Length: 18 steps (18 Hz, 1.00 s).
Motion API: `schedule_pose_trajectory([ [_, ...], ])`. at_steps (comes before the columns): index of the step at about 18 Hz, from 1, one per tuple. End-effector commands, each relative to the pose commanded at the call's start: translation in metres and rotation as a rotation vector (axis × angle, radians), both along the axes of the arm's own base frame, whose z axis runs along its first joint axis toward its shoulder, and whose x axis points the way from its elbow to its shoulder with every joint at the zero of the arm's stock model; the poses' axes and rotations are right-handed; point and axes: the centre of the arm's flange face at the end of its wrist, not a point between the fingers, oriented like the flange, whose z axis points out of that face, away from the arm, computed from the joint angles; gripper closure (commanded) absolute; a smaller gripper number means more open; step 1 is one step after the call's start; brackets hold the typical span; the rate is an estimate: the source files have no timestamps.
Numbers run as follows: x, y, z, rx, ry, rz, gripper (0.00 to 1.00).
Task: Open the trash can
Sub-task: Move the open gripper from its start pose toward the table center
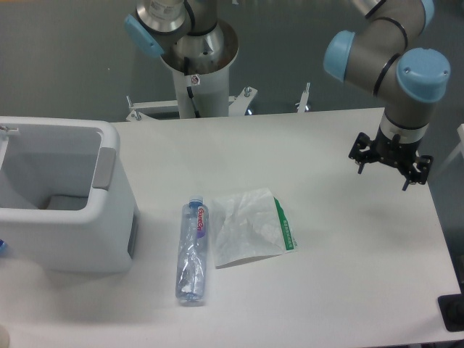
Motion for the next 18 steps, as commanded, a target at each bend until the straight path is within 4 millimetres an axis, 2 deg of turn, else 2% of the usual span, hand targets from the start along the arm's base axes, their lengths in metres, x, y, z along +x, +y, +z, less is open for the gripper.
schedule_pose_trajectory([
  [4, 0.002, 0.000, 0.002, 0.000, 0.002, 0.005, 0.00],
  [7, 0.014, -0.001, 0.032, 0.013, -0.002, 0.078, 0.00],
  [9, 0.021, 0.003, 0.028, 0.004, -0.056, 0.172, 0.00],
  [13, 0.054, 0.045, 0.039, 0.000, -0.101, 0.235, 0.00],
  [17, 0.090, 0.088, 0.065, 0.033, -0.165, 0.317, 0.00],
  [18, 0.099, 0.091, 0.079, 0.059, -0.170, 0.344, 0.00],
])
